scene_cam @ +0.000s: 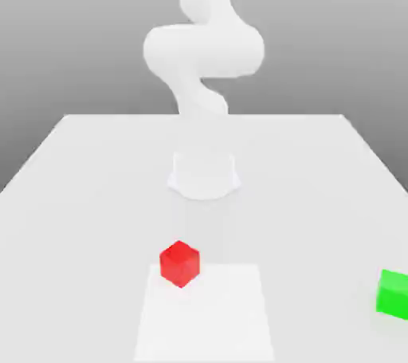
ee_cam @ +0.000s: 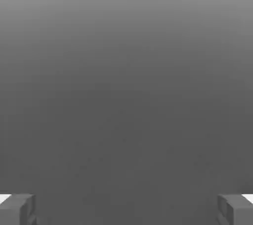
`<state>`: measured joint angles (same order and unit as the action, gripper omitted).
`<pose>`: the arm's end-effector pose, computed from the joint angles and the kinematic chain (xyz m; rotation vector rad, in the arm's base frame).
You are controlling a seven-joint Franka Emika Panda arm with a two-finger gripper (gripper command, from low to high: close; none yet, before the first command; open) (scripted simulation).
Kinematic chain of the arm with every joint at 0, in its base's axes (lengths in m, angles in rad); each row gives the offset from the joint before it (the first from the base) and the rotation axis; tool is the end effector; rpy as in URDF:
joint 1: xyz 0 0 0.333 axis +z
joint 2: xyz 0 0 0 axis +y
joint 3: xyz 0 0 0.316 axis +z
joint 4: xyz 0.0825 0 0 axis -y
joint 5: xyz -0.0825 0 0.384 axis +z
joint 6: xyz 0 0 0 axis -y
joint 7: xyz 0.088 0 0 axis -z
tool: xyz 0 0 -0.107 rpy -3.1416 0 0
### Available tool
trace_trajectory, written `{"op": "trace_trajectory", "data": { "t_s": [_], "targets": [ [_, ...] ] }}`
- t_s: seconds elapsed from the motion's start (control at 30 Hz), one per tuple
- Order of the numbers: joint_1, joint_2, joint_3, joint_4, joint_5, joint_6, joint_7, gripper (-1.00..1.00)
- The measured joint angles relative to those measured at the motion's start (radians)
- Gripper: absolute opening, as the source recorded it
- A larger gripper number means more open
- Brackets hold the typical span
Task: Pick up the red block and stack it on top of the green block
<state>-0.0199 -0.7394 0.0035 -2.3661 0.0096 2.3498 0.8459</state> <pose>0.3728 -0.0055 0.6610 -2.4452 1.1310 -0.9288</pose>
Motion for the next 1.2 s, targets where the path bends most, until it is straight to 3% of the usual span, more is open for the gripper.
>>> {"op": "trace_trajectory", "data": {
  "t_s": [0.53,0.77,0.8,1.03,1.2],
  "targets": [
    [-0.16,0.517,0.074,-0.518,0.028,0.408,0.415,0.0],
    [-0.156,0.866,0.031,-0.543,-0.047,0.688,0.53,0.0],
    [-0.144,0.901,0.019,-0.539,-0.052,0.717,0.534,-1.0],
    [-0.142,0.908,0.017,-0.538,-0.058,0.725,0.539,-1.0],
    [-0.152,0.753,0.039,-0.56,-0.015,0.592,0.508,-1.0]
  ]
}}
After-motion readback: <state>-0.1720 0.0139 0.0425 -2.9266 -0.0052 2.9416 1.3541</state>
